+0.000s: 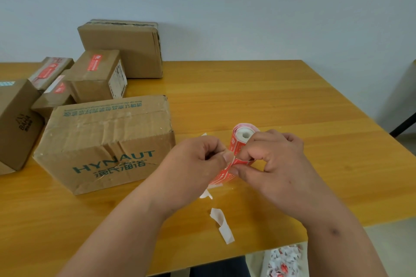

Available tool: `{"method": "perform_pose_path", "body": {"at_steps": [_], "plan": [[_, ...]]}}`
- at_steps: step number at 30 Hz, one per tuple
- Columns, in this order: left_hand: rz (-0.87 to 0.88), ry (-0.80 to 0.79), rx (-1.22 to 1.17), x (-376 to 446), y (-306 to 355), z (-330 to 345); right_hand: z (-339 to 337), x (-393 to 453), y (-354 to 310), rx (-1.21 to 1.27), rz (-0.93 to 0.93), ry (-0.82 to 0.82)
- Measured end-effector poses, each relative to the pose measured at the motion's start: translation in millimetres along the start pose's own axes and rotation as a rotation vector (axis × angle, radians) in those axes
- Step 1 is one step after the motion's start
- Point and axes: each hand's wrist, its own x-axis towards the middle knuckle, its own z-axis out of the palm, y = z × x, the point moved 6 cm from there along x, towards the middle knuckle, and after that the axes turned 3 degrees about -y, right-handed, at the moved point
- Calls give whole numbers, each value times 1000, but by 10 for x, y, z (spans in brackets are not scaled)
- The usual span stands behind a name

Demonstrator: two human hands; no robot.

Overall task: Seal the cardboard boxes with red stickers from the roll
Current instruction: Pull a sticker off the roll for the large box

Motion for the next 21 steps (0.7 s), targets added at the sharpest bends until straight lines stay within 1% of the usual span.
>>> {"method": "perform_pose_path", "body": {"at_steps": [3,8,13,17,21], "plan": [[-28,2,-42,8,-52,4,3,-10,-6,-14,-7,2],[-21,-20,-111,-2,-58,-7,-18,-30,14,-9,10,28],[2,-30,-74,-8,-31,-47,-27,-12,10,15,40,29],[6,0,-50,7,-23,-32,-12,17,2,11,55,-4],[-10,11,-41,14,-50,-3,15,18,28,3,50,3]]}}
